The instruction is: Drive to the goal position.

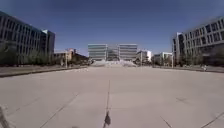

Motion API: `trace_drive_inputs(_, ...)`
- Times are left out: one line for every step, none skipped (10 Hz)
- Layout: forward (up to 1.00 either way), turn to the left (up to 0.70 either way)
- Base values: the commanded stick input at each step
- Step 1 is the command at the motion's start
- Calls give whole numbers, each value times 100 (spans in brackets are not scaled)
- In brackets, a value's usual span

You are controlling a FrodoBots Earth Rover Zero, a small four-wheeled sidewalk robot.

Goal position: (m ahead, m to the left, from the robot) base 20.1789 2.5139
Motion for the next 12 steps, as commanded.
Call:
trace_drive_inputs(70, 0)
trace_drive_inputs(70, 0)
trace_drive_inputs(70, 0)
trace_drive_inputs(70, 0)
trace_drive_inputs(70, 0)
trace_drive_inputs(70, 0)
trace_drive_inputs(70, 0)
trace_drive_inputs(70, 0)
trace_drive_inputs(70, 0)
trace_drive_inputs(70, 0)
trace_drive_inputs(70, 0)
trace_drive_inputs(70, 0)
